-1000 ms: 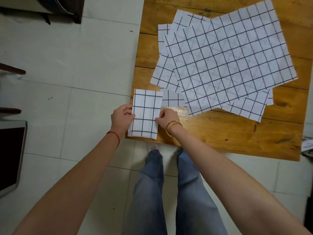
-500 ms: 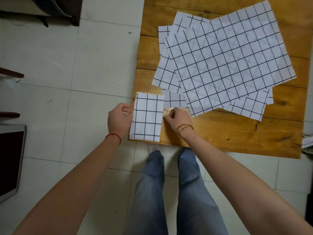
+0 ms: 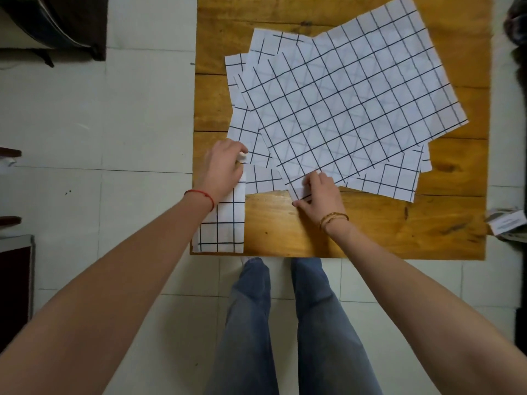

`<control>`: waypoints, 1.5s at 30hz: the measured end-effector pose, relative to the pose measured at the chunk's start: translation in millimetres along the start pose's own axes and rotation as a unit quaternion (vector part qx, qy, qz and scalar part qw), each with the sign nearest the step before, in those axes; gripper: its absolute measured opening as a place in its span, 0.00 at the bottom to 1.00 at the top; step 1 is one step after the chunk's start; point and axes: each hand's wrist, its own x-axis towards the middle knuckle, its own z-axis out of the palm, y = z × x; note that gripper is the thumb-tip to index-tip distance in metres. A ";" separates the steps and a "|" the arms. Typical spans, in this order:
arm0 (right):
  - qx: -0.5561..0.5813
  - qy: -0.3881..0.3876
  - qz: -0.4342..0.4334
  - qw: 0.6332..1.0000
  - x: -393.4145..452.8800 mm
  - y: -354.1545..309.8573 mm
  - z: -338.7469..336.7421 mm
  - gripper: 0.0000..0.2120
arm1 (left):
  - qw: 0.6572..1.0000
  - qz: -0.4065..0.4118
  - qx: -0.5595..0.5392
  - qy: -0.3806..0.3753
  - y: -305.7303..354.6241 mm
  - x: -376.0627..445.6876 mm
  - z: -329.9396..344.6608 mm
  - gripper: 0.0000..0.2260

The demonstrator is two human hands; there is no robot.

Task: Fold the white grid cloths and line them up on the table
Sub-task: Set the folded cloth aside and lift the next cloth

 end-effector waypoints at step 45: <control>0.267 0.223 -0.090 0.933 -7.5 62.8 -330.3 0.03 | 0.994 0.102 -0.009 0.037 207.8 56.3 -146.1 0.02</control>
